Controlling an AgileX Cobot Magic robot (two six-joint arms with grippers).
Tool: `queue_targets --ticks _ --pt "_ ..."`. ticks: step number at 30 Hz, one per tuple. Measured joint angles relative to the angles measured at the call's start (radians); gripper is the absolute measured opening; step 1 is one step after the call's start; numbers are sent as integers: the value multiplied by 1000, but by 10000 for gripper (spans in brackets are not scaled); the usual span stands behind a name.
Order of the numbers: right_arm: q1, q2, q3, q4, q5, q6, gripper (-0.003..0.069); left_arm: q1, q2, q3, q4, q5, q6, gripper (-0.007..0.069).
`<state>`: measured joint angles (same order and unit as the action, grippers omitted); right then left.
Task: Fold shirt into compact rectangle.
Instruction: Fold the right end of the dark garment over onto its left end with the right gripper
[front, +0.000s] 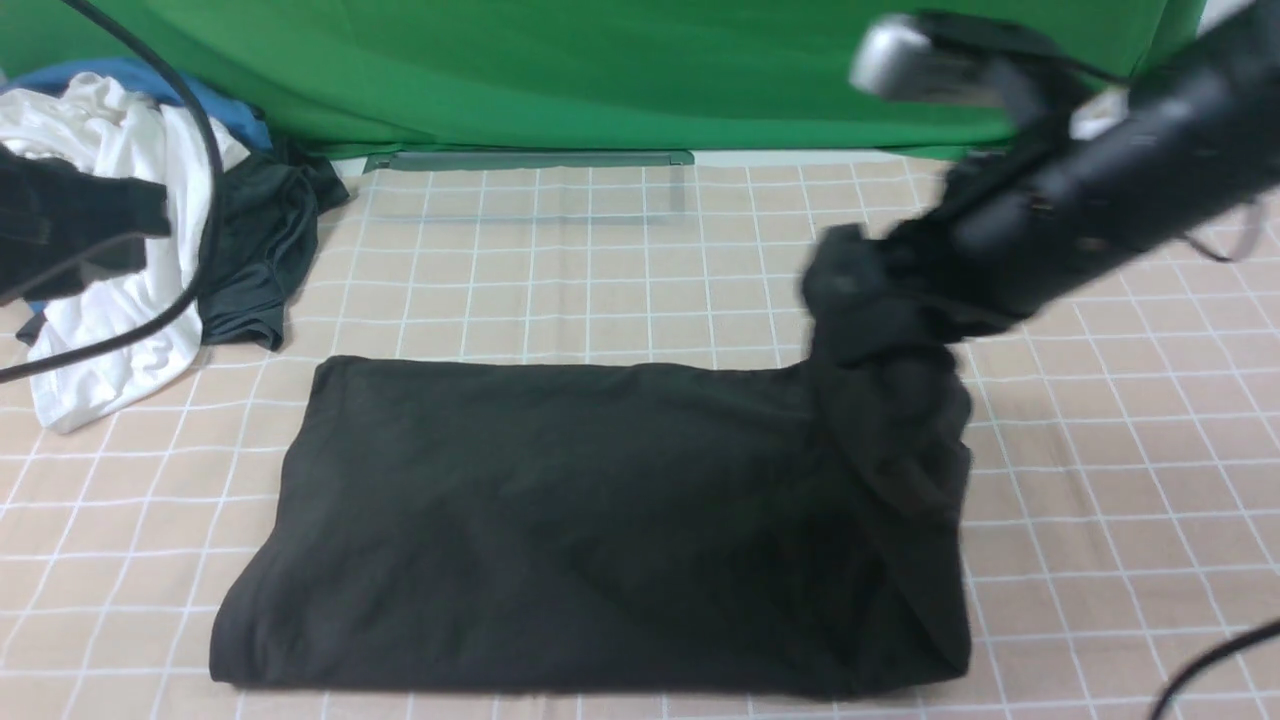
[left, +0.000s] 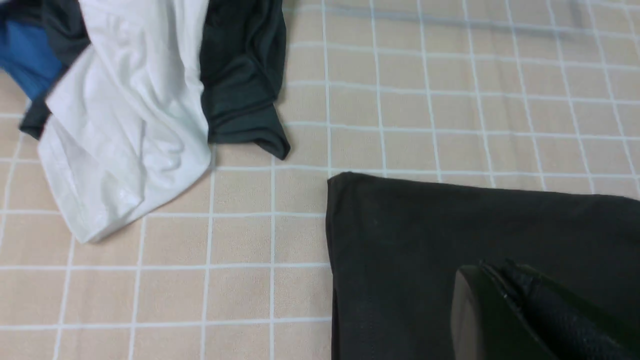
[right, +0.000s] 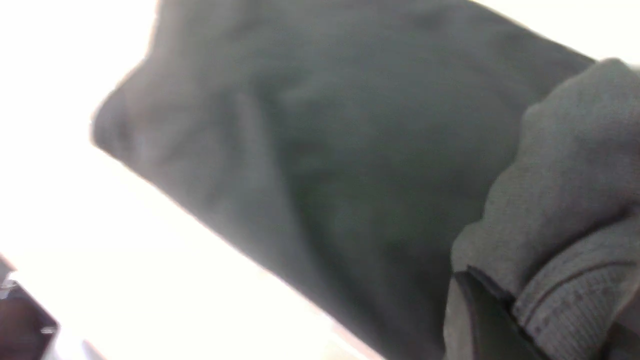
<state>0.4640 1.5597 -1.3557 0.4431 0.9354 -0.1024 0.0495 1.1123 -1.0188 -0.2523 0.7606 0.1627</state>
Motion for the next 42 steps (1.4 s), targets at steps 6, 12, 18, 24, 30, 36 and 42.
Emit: queue_targets --ticks 6,12,18,24,30,36,42 --pt "169 175 -203 2 -6 60 106 0 -30 0 -22 19 0 19" --pt "282 350 -413 4 -6 108 106 0 -30 0 -49 44 0 19" --pt "352 508 -572 5 -21 146 106 0 -30 0 -53 47 0 19" --pt "387 614 -644 37 -73 159 106 0 -30 0 -53 50 4 19" --pt "399 696 -650 60 -160 177 129 0 -30 0 -53 58 5 19" --pt "397 716 -672 73 -172 156 400 0 -30 0 -49 58 5 19" --pt "348 716 -819 16 123 58 494 0 -29 0 -48 64 3 19"
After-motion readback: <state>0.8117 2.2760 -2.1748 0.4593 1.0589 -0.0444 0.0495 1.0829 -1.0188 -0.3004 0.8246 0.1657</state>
